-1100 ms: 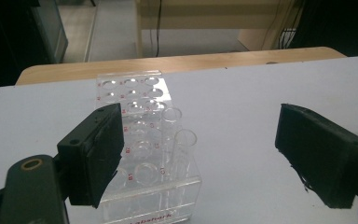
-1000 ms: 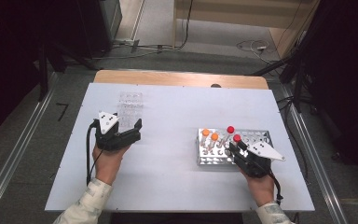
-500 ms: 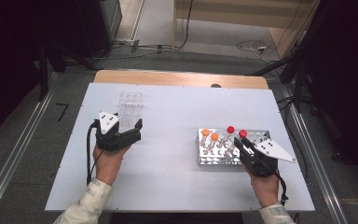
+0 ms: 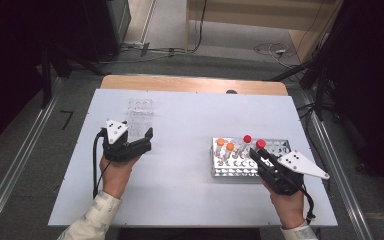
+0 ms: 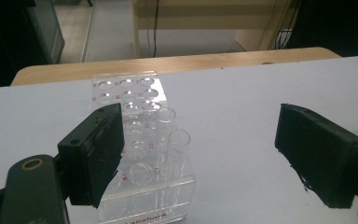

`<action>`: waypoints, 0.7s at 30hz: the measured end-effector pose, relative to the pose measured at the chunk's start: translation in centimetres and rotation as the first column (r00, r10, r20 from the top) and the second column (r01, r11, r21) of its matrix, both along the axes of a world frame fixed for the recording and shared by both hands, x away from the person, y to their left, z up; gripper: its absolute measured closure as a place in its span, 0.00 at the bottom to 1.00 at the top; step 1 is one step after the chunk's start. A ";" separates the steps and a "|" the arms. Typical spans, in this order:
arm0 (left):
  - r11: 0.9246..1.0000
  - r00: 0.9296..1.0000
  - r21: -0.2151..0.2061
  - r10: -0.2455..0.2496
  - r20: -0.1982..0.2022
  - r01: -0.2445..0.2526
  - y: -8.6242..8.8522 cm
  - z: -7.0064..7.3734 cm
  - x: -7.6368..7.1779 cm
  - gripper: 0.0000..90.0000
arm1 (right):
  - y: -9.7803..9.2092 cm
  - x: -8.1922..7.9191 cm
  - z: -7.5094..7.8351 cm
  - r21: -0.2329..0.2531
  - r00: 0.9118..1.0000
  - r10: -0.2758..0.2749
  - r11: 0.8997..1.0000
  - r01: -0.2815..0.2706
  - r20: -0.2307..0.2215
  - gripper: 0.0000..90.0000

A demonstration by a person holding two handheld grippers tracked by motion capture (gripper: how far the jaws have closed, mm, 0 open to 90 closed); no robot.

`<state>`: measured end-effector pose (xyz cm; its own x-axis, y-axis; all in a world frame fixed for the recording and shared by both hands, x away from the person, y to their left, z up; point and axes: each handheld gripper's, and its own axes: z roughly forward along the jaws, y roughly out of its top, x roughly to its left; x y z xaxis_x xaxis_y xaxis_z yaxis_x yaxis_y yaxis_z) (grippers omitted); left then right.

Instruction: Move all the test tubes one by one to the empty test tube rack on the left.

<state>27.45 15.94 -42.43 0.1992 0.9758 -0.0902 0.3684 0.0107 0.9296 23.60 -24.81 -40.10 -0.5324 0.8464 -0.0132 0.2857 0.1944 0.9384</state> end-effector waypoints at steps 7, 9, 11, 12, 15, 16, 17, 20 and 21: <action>1.000 1.000 0.002 -0.002 0.002 0.002 0.0 0.1 0.0 0.18 | 1.5 -0.4 0.1 0.011 0.998 0.054 0.998 -0.054 -0.008 0.79; 1.000 1.000 0.001 -0.004 0.003 0.004 0.0 0.1 -0.1 0.18 | 2.2 -0.3 -0.1 0.008 0.997 0.072 0.997 -0.072 -0.012 0.79; 1.000 1.000 -0.001 -0.006 0.004 0.006 0.0 0.1 -0.1 0.18 | 2.9 -0.2 -0.3 0.001 0.996 0.092 0.996 -0.092 -0.019 0.79; 1.000 1.000 -0.001 -0.007 0.003 0.007 0.1 0.1 -0.1 0.18 | 3.2 -0.2 -0.4 0.001 0.995 0.099 0.995 -0.099 -0.020 0.79; 1.000 1.000 -0.002 -0.009 0.002 0.009 0.0 0.2 -0.1 0.18 | 4.3 0.0 -0.5 -0.005 0.991 0.128 0.992 -0.128 -0.027 0.79; 1.000 1.000 -0.001 -0.010 0.002 0.010 0.0 0.2 -0.1 0.18 | 4.7 0.0 -0.5 -0.003 0.990 0.137 0.991 -0.137 -0.030 0.79; 1.000 1.000 0.001 -0.011 0.004 0.011 0.0 0.2 -0.2 0.18 | 5.1 0.1 -0.6 -0.004 0.989 0.147 0.989 -0.147 -0.031 0.79; 1.000 1.000 0.002 -0.008 0.007 0.008 0.0 0.2 -0.2 0.18 | 6.5 0.3 -0.7 -0.011 0.984 0.175 0.984 -0.176 -0.032 0.79; 1.000 1.000 0.003 -0.007 0.006 0.007 0.1 0.2 -0.2 0.18 | 6.9 0.4 -0.8 -0.011 0.983 0.182 0.983 -0.183 -0.034 0.79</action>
<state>27.22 16.00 -42.24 0.2071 0.9745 -0.0864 0.3626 0.0056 0.9319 23.95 -17.87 -40.89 -0.6783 0.7348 -0.0046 0.2749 0.2596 0.9258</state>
